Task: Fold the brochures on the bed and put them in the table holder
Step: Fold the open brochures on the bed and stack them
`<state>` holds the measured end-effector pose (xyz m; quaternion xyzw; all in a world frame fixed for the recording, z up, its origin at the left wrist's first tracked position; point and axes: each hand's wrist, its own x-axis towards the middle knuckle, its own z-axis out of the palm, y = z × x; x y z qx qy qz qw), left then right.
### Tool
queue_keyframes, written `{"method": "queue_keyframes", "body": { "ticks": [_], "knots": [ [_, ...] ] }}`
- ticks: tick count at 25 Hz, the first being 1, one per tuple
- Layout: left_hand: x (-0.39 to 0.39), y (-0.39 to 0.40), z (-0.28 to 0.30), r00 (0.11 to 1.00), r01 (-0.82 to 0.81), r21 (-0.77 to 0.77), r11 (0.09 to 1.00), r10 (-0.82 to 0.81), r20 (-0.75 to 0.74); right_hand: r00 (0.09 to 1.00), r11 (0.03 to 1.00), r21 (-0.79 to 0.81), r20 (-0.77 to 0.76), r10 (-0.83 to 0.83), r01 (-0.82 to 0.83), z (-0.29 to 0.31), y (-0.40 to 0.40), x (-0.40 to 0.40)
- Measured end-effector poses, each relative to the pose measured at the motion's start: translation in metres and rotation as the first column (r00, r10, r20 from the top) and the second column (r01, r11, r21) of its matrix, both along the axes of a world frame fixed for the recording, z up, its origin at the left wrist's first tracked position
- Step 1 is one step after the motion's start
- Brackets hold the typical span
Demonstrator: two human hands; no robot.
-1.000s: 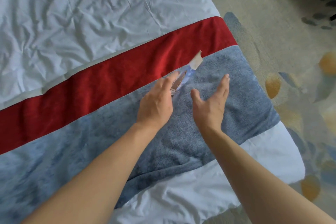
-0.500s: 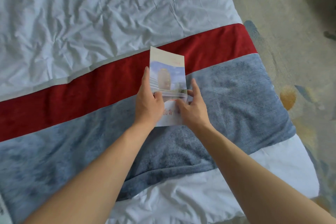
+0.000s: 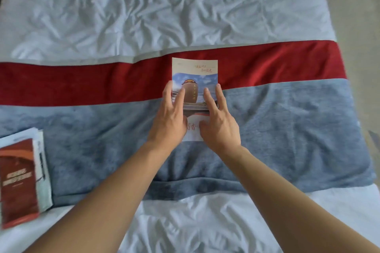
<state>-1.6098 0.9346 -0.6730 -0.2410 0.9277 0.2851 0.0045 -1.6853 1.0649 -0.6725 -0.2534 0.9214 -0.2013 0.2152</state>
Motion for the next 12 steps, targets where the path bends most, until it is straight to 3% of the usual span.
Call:
{"method": "queue_keyframes", "body": {
  "ticks": [12],
  "knots": [
    [0.176,-0.145,0.01,0.98,-0.194,-0.054,0.98,0.196,0.039,0.97,0.97,-0.001,0.014,0.242,-0.242,0.003,-0.162,0.154]
  ]
}}
